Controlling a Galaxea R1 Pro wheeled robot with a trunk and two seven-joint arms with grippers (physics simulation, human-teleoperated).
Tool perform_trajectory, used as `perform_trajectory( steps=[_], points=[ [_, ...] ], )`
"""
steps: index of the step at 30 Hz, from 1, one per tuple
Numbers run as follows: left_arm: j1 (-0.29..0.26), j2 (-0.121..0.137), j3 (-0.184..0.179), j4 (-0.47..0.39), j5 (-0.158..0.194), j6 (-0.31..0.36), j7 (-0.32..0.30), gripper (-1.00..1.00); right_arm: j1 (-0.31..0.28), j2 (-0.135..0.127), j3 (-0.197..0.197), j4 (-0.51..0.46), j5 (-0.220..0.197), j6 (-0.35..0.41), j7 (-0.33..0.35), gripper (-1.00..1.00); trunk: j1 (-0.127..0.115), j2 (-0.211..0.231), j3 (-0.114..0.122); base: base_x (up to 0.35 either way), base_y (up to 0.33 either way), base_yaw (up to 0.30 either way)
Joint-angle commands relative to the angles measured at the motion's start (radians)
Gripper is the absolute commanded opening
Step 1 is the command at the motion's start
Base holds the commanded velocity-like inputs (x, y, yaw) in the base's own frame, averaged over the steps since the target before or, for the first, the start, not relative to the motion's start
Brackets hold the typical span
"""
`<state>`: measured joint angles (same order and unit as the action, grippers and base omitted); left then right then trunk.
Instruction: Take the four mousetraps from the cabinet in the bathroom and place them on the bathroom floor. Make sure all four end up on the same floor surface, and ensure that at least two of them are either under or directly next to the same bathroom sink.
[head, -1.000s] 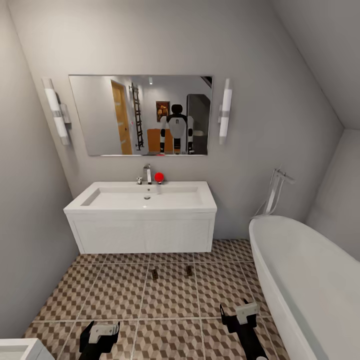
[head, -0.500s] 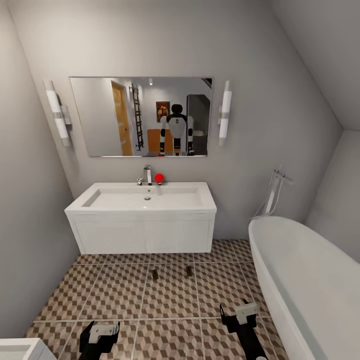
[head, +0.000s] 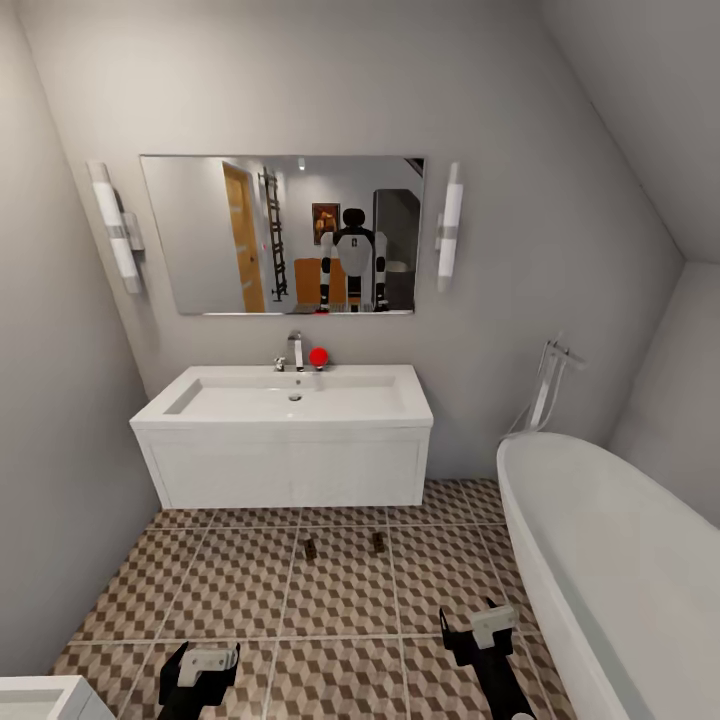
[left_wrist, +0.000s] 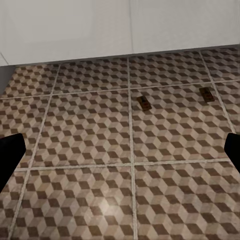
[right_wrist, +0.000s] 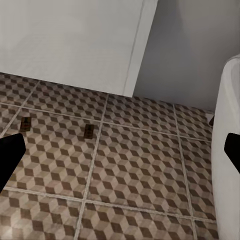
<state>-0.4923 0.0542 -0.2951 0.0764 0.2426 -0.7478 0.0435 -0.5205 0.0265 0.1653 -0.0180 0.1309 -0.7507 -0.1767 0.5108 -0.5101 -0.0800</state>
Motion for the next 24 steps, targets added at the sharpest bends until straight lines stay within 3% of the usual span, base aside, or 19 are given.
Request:
perform_trajectory(
  steps=[1,16,24],
  points=[
    [-0.002,-0.001,-0.009,0.003,0.003,-0.005,0.004,1.0,-0.001,0.0,0.002,0.001,0.01,-0.001,-0.01,1.0,0.0,-0.002,-0.002,0.0,0.0,0.0],
    [0.002,-0.002,-0.009,0.003,0.003,-0.003,0.006,1.0,-0.001,0.003,0.002,0.001,0.01,-0.001,-0.01,1.0,0.0,-0.002,-0.002,-0.006,0.0,0.0],
    [0.003,-0.003,-0.009,0.003,0.003,-0.002,0.006,1.0,-0.001,0.008,0.001,0.001,0.01,-0.001,-0.01,1.0,0.0,-0.002,-0.002,-0.235,0.0,0.0]
  ],
)
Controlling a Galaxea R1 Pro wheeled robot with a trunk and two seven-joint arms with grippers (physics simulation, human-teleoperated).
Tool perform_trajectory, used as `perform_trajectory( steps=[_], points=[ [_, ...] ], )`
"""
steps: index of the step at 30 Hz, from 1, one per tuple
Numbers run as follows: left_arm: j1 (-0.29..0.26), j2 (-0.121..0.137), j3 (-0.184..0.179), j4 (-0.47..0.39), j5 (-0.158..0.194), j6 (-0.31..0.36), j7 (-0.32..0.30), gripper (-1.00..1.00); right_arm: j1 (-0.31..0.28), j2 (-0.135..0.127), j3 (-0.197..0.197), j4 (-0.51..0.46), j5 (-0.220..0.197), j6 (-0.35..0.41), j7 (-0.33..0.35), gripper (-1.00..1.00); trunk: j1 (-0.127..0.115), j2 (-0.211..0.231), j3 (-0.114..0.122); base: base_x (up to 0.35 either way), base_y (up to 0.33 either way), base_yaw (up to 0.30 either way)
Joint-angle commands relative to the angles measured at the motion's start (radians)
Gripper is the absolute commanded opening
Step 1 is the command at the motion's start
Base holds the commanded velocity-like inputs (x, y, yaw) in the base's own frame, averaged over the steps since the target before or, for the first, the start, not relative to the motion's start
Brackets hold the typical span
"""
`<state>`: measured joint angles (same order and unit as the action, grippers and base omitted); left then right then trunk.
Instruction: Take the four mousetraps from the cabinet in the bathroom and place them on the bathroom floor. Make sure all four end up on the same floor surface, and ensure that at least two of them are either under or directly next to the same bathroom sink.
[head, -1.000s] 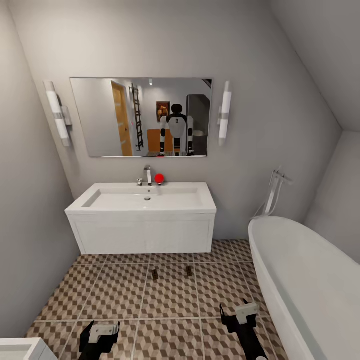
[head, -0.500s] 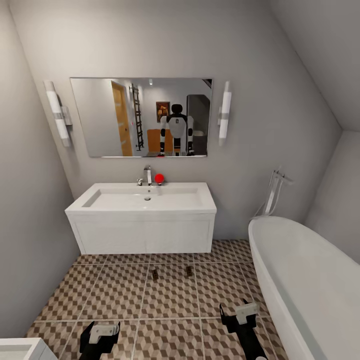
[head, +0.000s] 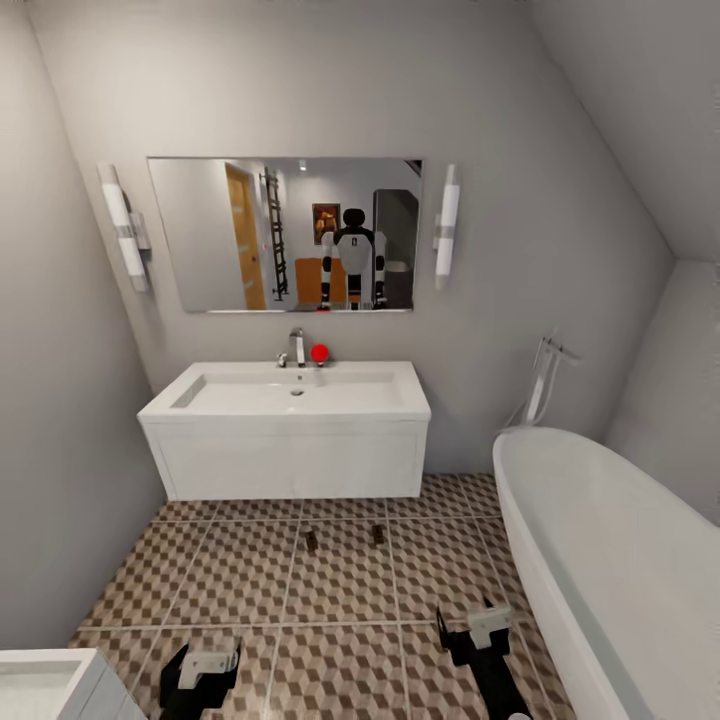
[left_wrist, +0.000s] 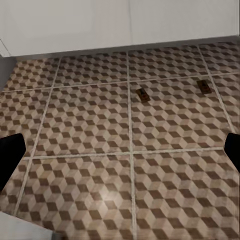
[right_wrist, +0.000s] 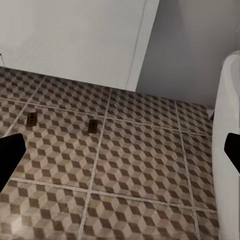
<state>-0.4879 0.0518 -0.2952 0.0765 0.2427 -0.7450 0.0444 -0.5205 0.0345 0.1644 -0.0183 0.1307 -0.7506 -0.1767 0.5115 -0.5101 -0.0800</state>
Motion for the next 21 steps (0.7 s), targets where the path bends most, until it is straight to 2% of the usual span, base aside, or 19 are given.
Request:
perform_trajectory(
  steps=[1,15,21],
  points=[
    [-0.002,-0.002,-0.009,0.003,0.003,-0.005,0.005,1.0,-0.001,0.001,0.002,0.001,0.01,-0.001,-0.011,1.0,0.0,-0.002,-0.002,-0.322,0.0,0.0],
    [-0.001,-0.004,-0.009,0.003,0.003,-0.005,0.005,1.0,-0.001,0.002,0.001,0.0,0.01,-0.001,-0.013,1.0,0.0,-0.002,-0.002,-0.333,0.0,0.004],
    [-0.001,-0.004,-0.009,0.003,0.003,-0.005,0.005,1.0,-0.001,0.002,0.001,0.0,0.01,-0.001,-0.013,1.0,0.0,-0.002,-0.002,-0.336,0.0,0.21]
  ],
)
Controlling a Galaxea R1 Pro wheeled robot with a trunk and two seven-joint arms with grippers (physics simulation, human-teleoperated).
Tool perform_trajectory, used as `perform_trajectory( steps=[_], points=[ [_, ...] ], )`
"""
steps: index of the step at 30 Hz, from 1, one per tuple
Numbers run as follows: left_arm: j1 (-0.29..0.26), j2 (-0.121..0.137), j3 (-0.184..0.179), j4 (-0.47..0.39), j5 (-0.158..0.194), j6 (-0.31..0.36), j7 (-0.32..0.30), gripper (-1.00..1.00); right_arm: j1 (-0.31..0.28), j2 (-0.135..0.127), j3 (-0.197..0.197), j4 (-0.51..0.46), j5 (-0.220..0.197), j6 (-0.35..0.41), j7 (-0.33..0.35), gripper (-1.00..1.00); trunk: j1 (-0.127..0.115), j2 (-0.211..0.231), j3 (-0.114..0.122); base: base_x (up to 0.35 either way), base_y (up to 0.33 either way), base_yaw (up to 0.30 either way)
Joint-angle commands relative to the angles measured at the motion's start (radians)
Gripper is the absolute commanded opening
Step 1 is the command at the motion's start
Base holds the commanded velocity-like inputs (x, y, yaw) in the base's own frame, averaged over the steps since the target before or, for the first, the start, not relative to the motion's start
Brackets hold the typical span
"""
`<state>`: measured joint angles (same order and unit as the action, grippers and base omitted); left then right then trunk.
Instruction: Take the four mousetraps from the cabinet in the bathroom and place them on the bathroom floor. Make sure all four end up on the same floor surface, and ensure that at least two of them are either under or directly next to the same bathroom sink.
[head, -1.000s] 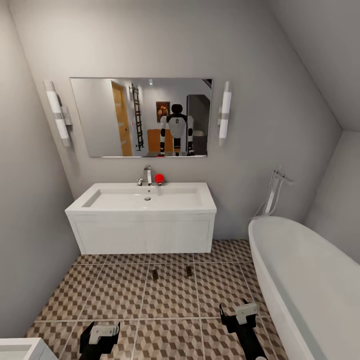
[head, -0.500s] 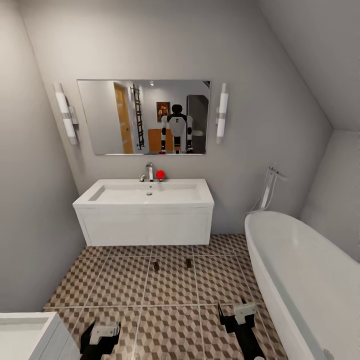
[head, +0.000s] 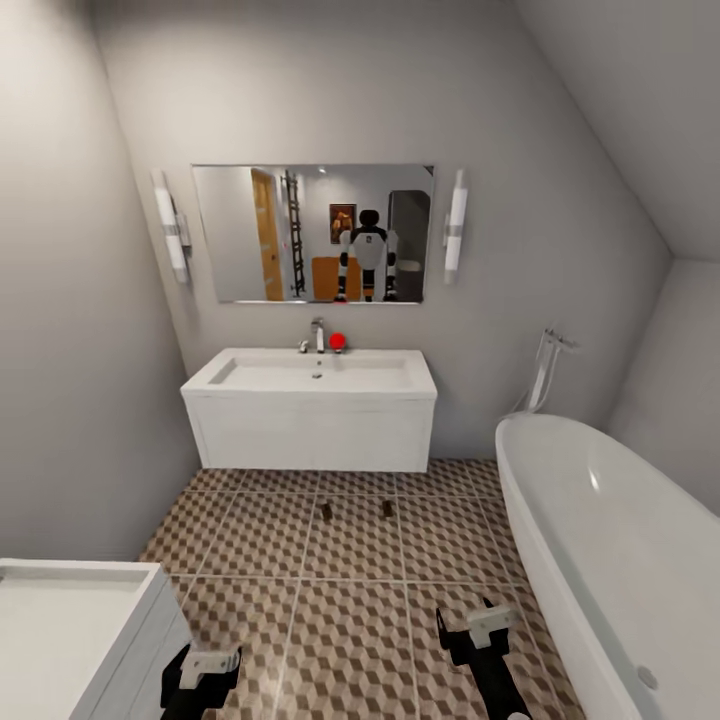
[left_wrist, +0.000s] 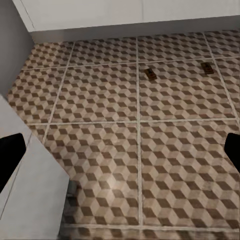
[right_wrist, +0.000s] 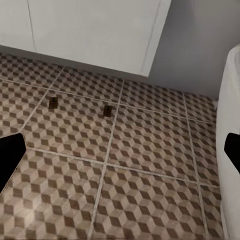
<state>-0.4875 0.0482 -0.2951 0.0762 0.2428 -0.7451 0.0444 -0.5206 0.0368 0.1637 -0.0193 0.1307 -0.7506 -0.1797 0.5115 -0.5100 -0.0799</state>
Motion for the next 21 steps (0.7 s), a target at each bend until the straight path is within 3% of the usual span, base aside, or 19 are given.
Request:
perform_trajectory(
  steps=[1,9,21],
  points=[
    [-0.002,-0.001,-0.009,0.004,0.003,-0.005,0.005,1.0,-0.001,0.0,0.002,0.001,0.01,-0.001,-0.01,1.0,0.0,-0.002,-0.002,-0.336,0.0,0.269],
    [-0.002,-0.001,-0.009,0.004,0.003,-0.005,0.005,1.0,-0.001,0.0,0.002,0.001,0.01,-0.001,-0.011,1.0,0.0,-0.002,-0.002,-0.264,0.0,0.28],
    [-0.002,-0.001,-0.009,0.004,0.003,-0.005,0.005,1.0,-0.001,0.0,0.002,0.001,0.01,-0.001,-0.011,1.0,0.0,-0.002,-0.002,-0.037,0.0,0.284]
  ],
)
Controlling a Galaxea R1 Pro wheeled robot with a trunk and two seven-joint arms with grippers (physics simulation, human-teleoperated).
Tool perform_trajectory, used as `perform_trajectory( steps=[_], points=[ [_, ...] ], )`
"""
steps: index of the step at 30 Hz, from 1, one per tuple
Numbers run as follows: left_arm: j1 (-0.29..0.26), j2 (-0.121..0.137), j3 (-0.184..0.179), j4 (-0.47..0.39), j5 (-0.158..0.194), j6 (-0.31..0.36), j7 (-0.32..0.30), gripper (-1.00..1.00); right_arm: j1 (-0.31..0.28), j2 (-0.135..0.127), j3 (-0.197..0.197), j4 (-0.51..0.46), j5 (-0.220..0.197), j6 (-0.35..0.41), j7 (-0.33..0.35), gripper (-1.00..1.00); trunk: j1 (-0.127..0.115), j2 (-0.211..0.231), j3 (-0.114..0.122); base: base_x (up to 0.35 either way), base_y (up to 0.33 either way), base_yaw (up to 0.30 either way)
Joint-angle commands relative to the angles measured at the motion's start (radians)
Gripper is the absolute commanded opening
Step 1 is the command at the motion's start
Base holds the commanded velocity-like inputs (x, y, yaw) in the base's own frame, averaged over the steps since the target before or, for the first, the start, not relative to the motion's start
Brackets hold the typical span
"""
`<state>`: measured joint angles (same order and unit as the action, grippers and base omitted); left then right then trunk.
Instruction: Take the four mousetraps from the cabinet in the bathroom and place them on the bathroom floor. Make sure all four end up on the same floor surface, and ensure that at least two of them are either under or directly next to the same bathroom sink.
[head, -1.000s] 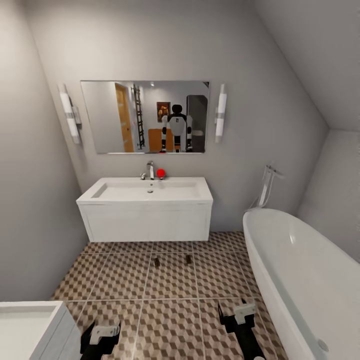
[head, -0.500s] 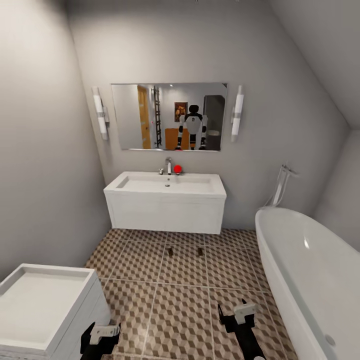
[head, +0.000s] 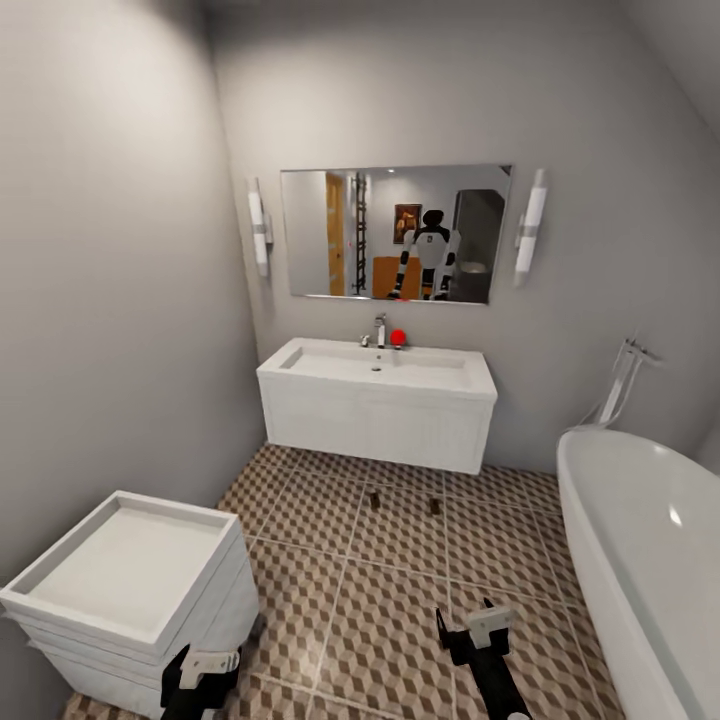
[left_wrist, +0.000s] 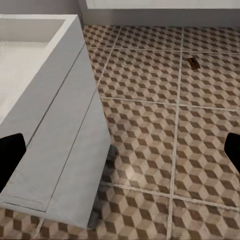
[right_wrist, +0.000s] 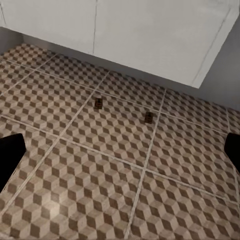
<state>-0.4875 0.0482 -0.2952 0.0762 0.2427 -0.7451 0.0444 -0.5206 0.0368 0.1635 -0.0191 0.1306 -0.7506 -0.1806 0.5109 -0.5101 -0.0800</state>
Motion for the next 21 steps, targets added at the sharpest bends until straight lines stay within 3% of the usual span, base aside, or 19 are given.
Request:
perform_trajectory(
  steps=[1,11,21],
  points=[
    [-0.002,-0.001,-0.009,0.004,0.003,-0.005,0.005,1.0,-0.001,0.0,0.002,0.001,0.01,-0.001,-0.01,1.0,0.0,-0.002,-0.002,-0.004,0.0,0.284],
    [-0.002,-0.001,-0.009,0.004,0.003,-0.005,0.005,1.0,-0.001,0.0,0.002,0.001,0.01,-0.001,-0.011,1.0,0.0,-0.002,-0.002,-0.023,0.0,0.284],
    [-0.002,-0.002,-0.009,0.004,0.003,-0.005,0.005,1.0,-0.001,0.001,0.002,0.001,0.01,-0.001,-0.011,1.0,0.0,-0.002,-0.002,-0.291,0.0,0.284]
  ],
)
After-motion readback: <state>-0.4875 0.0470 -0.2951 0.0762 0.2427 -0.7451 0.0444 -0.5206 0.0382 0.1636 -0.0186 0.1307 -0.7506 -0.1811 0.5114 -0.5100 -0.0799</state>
